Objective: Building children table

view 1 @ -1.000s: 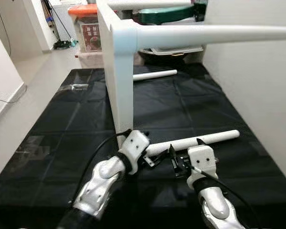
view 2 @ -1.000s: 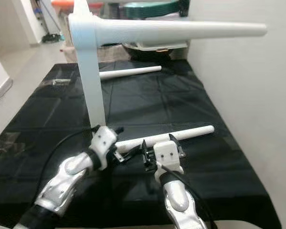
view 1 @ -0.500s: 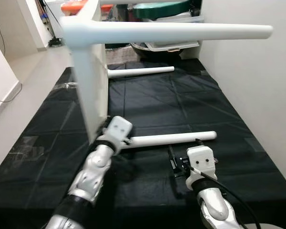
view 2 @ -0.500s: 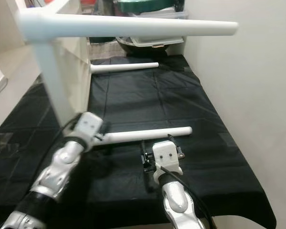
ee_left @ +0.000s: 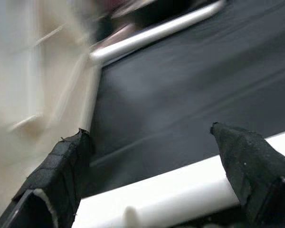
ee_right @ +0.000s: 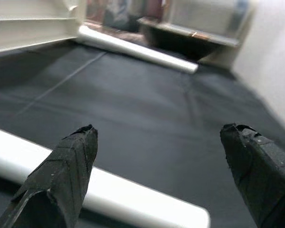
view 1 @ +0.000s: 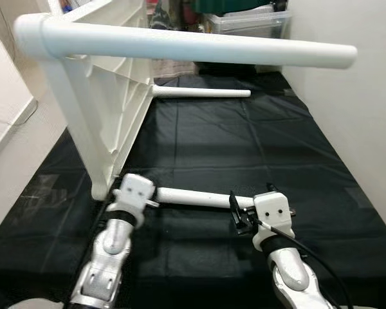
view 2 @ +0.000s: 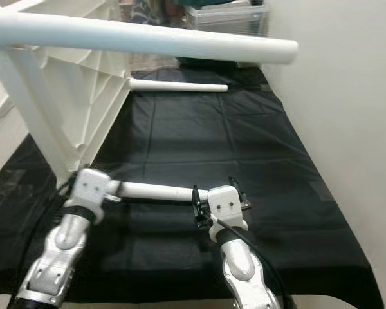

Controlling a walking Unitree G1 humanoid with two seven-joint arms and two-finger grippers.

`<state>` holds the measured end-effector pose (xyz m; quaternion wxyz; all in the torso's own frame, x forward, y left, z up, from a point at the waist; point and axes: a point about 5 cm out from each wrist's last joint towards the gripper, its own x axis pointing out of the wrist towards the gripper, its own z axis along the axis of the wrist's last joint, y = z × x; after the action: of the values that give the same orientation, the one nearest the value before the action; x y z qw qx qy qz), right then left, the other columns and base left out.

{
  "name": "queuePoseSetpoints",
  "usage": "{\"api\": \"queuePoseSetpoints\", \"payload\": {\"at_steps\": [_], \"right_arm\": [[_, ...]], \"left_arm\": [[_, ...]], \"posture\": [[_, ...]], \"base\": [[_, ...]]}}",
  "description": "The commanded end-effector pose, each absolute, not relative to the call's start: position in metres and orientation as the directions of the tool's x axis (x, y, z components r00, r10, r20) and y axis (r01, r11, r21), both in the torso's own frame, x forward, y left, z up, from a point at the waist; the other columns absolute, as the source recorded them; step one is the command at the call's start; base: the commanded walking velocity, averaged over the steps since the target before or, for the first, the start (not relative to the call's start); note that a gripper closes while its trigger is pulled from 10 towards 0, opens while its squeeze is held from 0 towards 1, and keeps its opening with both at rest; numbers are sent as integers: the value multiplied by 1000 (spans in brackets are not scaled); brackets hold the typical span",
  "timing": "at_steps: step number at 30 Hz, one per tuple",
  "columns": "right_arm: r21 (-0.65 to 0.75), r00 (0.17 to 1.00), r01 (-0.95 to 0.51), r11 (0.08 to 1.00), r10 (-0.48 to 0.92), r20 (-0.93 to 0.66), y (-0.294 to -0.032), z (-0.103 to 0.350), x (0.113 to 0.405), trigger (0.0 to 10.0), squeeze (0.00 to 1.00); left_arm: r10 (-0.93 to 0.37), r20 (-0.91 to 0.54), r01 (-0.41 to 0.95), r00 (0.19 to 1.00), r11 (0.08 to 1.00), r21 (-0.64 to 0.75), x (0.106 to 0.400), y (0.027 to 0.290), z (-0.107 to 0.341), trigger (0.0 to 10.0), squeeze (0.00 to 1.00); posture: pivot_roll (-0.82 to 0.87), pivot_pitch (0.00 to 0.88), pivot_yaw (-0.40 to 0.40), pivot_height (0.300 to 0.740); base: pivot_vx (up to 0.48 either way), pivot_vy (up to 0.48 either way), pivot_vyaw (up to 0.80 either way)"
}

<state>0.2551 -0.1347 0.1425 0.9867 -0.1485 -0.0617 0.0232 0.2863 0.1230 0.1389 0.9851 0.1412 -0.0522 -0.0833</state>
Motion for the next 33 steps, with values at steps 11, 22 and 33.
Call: {"api": "queuePoseSetpoints", "payload": {"at_steps": [11, 22, 33], "right_arm": [[-583, 905, 216, 783, 63, 420, -124, 192, 255, 10000, 0], [-604, 749, 537, 588, -4, 663, -132, 222, 252, 10000, 0], [-546, 593, 684, 484, 68, 802, -115, 260, 251, 10000, 0]], "left_arm": [[-273, 101, 238, 957, 934, 267, 267, 115, 143, 10000, 0], [-199, 126, 155, 972, 943, 295, 272, 142, 148, 10000, 0], [-260, 133, 207, 956, 925, 319, 307, 158, 158, 10000, 0]], "posture": [[60, 96, 11, 740], [59, 83, 15, 740], [52, 88, 20, 740]], "base": [[0, 0, 0], [0, 0, 0], [0, 0, 0]]}}
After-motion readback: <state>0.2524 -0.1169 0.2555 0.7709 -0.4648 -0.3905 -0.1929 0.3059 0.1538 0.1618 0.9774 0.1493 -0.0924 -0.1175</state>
